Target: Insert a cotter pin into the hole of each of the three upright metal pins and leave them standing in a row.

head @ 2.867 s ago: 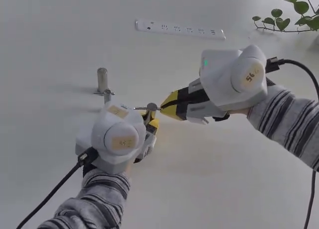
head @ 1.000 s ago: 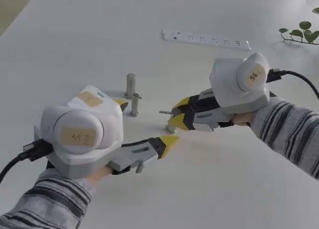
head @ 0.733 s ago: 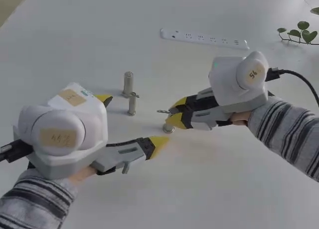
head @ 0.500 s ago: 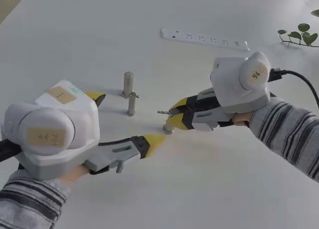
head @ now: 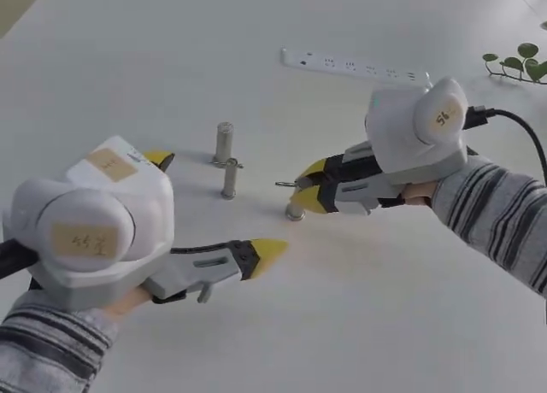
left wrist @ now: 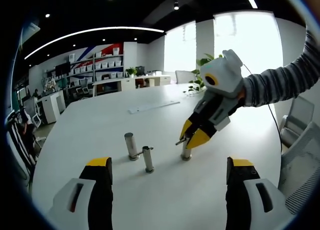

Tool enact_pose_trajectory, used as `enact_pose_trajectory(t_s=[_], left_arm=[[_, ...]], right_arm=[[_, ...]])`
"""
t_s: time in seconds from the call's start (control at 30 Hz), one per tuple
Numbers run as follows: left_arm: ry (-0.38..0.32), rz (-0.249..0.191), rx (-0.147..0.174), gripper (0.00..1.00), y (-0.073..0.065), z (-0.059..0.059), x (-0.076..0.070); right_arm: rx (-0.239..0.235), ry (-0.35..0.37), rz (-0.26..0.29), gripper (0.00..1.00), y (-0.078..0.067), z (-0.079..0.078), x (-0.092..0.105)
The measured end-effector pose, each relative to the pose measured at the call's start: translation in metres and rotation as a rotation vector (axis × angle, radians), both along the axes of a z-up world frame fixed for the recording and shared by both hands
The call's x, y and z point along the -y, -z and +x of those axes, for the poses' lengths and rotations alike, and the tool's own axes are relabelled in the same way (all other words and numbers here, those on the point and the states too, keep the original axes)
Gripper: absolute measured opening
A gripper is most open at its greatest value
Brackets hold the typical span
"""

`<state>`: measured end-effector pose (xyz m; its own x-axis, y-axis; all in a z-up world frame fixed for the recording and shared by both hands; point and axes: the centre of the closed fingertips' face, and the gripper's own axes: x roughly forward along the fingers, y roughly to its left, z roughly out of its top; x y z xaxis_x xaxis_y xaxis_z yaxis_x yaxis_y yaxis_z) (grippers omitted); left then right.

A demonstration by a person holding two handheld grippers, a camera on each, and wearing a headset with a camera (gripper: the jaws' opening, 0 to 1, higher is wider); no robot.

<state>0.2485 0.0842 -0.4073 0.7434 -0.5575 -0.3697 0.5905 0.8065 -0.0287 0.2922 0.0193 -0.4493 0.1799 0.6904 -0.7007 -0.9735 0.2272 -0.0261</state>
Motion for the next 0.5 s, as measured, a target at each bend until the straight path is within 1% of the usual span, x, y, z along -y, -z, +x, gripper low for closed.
enact_pose_trajectory(t_s=[0.07, 0.13, 0.23, 0.33, 0.5], left_arm=[[-0.002, -0.005, -0.006, 0.95, 0.000, 0.000, 0.000], [-0.002, -0.003, -0.004, 0.97, 0.000, 0.001, -0.001], [0.002, -0.004, -0.001, 0.99, 0.000, 0.001, 0.000], [0.005, -0.010, -0.001, 0.99, -0.001, 0.001, 0.001], [0.005, -0.002, -0.004, 0.99, 0.001, 0.002, 0.000]], right_arm=[[-0.002, 0.000, 0.000, 0.08, -0.001, 0.002, -0.001], [-0.004, 0.000, -0.003, 0.08, 0.001, 0.008, -0.001], [-0.004, -0.001, -0.006, 0.08, 0.001, 0.010, -0.001], [-0.003, -0.001, -0.007, 0.08, 0.001, 0.012, -0.001], [-0.010, -0.003, -0.008, 0.08, 0.001, 0.014, -0.002]])
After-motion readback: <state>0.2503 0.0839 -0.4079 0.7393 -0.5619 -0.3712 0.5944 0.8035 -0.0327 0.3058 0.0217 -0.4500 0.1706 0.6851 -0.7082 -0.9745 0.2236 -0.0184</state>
